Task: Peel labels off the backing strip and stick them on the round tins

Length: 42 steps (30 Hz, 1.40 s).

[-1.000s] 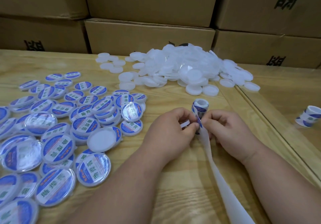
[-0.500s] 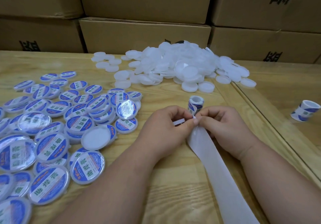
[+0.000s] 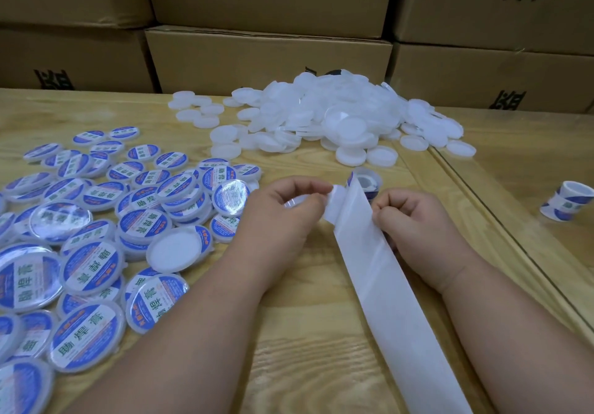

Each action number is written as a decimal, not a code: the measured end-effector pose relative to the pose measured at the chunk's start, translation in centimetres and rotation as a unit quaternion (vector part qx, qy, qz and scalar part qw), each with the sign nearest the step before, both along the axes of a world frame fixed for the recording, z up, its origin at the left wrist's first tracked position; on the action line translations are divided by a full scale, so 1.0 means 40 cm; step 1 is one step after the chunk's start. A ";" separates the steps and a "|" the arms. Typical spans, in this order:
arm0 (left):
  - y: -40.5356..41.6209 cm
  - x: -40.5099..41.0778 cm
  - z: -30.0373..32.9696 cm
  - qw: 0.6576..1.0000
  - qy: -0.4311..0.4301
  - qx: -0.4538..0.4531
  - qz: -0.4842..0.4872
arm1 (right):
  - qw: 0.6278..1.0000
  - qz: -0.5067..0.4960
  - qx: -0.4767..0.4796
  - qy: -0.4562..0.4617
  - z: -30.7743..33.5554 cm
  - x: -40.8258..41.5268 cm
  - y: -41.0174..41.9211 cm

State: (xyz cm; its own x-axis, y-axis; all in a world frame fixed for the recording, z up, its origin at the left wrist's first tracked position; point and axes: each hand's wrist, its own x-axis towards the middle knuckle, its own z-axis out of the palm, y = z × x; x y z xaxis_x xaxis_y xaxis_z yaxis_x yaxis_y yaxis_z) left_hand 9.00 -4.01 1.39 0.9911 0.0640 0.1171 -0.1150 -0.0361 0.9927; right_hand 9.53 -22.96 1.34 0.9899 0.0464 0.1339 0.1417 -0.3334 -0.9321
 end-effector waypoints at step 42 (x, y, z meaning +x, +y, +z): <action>-0.010 0.038 0.012 0.939 0.064 -0.332 -0.069 | 0.979 -0.021 0.189 -0.077 0.026 -0.027 0.061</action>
